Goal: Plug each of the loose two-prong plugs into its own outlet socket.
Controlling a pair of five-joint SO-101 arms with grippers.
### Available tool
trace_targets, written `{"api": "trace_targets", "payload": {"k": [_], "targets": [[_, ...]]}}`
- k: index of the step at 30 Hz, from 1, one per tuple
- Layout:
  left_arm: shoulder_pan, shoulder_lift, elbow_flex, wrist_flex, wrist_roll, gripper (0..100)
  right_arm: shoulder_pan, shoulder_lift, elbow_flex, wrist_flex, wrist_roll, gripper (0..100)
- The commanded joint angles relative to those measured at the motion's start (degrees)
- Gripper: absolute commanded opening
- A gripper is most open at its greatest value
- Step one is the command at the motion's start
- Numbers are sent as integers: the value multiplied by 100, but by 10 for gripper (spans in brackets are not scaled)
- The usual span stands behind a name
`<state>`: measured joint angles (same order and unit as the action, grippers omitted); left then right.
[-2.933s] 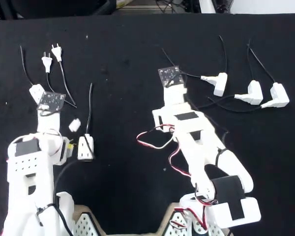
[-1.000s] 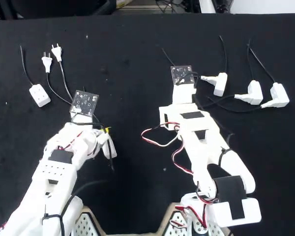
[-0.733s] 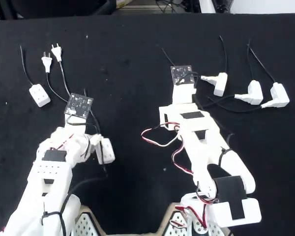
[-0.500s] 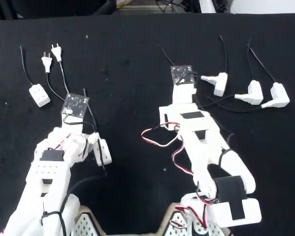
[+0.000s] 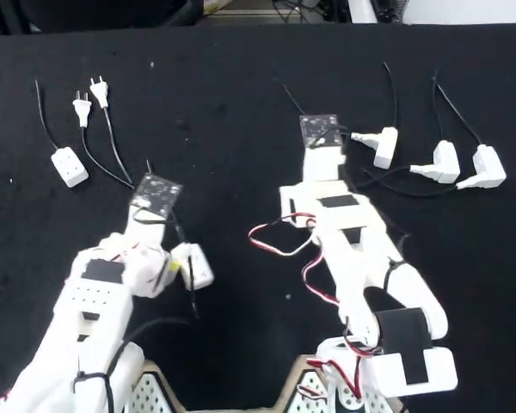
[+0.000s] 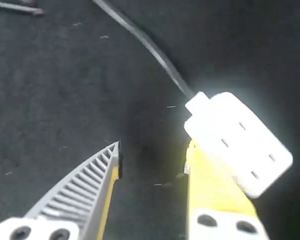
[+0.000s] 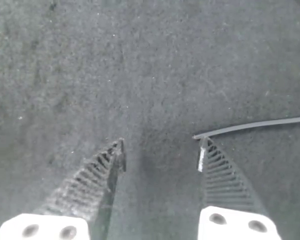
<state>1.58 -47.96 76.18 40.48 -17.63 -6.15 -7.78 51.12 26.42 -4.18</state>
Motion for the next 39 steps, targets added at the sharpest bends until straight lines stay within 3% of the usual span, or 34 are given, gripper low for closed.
{"api": "trace_targets", "payload": {"k": [1, 5, 9, 13, 18, 25, 39], "targets": [[910, -26, -426, -202, 677, 216, 378, -295, -277, -123, -44, 222], [1596, -26, -391, -202, 791, 216, 563, -286, -356, -123, -53, 222], [1675, -97, -725, 422, 782, 216, 545, -286, -356, -123, -53, 222], [1191, -97, -1420, 985, 782, 216, 545, -286, -356, -123, -53, 222], [224, 62, -1886, 475, 905, 216, 545, -286, -356, -123, -53, 222], [163, 1837, -2519, -290, 1714, 220, 536, -286, -356, -123, -53, 222], [374, 5037, -4163, -9, 3965, 220, 325, -277, -347, -123, -53, 222]]}}
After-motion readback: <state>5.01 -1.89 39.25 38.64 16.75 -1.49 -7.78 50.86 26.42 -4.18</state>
